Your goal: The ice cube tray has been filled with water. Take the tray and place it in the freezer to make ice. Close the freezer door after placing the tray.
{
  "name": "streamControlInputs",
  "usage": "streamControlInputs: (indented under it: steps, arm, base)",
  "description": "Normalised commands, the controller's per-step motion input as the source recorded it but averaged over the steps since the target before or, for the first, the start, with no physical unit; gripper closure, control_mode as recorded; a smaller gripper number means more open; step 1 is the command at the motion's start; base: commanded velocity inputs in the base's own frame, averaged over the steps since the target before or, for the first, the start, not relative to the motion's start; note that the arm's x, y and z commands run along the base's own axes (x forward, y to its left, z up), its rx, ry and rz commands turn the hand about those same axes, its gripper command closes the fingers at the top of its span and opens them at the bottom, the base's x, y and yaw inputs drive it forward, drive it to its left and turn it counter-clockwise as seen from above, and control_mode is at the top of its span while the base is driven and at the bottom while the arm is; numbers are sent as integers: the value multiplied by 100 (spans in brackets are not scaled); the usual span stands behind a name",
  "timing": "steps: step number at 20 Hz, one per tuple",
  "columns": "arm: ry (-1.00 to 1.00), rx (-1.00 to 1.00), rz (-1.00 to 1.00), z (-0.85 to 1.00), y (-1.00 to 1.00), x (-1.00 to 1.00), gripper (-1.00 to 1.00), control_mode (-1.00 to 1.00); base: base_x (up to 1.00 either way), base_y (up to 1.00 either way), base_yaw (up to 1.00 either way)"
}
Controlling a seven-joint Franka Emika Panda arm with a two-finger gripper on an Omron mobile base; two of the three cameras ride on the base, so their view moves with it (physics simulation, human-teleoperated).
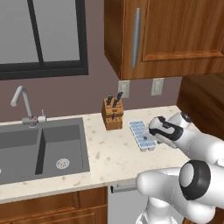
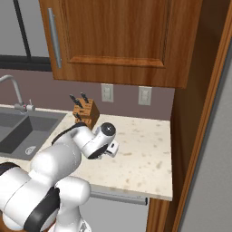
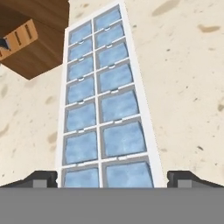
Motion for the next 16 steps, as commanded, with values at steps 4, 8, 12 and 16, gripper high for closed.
streamControlInputs:
  steps: [4,8,12,16]
  arm:
    - [0,0,0,-3,-2,5,-100,-100]
    - [0,0,1,-4,-2,5,-100,-100]
    - [0,0,0,-6,0,10,-100,-100]
    - [0,0,0,-12,0,9,-100,-100]
  base:
    - [0,0,0]
    - [0,0,0]
    - [0,0,0]
    - [0,0,0]
